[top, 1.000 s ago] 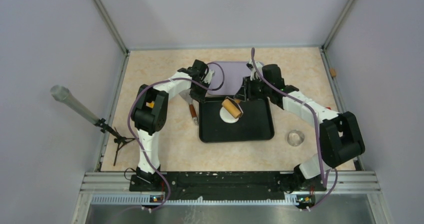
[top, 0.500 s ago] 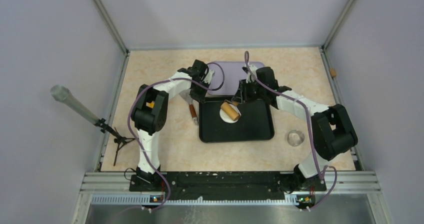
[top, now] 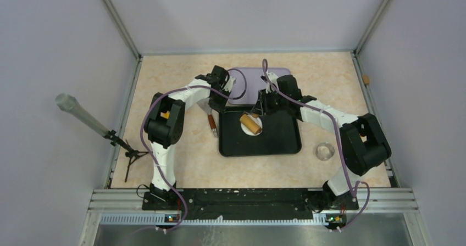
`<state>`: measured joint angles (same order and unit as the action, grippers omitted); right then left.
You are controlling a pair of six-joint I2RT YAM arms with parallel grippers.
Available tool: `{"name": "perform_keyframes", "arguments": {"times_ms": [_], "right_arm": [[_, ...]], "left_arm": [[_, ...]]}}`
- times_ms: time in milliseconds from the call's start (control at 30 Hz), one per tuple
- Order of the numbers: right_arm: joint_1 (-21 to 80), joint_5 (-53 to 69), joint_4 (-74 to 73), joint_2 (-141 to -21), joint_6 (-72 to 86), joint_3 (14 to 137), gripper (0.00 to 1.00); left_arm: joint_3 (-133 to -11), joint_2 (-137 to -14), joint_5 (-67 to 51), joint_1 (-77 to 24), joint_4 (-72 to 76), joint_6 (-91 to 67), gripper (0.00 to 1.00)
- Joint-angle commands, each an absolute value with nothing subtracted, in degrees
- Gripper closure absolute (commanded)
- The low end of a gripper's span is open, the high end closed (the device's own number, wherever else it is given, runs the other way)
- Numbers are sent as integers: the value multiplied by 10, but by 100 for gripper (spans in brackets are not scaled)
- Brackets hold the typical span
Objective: Roll out the dumpling wrappers from the dough
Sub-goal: Flatten out the dough on the work surface.
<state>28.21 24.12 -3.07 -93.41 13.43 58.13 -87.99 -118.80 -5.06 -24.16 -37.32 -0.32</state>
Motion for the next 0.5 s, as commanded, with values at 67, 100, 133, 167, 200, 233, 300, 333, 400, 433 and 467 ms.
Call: {"name": "perform_keyframes", "arguments": {"times_ms": [67, 100, 133, 167, 200, 233, 300, 333, 400, 433, 467], "right_arm": [[308, 192, -110, -985, 77, 546, 100], [311, 193, -111, -986, 75, 547, 100], [313, 193, -111, -987, 74, 547, 100], [315, 193, -110, -986, 74, 545, 100], [316, 193, -109, -986, 74, 546, 100], [317, 192, -109, -986, 74, 547, 100], [317, 192, -109, -986, 75, 545, 100], [317, 193, -108, -986, 75, 545, 100], [317, 194, -106, -986, 76, 544, 100], [317, 195, -104, -987, 76, 543, 100], [317, 197, -103, -987, 76, 544, 100]], "left_arm": [[-882, -1211, -13, -243, -347, -13, 100], [-882, -1211, -13, -243, -346, -13, 100], [-881, -1211, -12, -243, -345, -13, 100], [-881, -1211, -13, -243, -346, -13, 100], [-881, -1211, -14, -243, -345, -13, 100], [-881, -1211, -14, -243, -345, -13, 100], [-881, -1211, -14, -243, -346, -13, 100], [-881, -1211, -14, -243, -345, -13, 100], [-881, -1211, -13, -243, -345, -13, 100], [-881, -1211, -14, -243, -345, -13, 100], [-881, -1211, -14, -243, -345, -13, 100]]}}
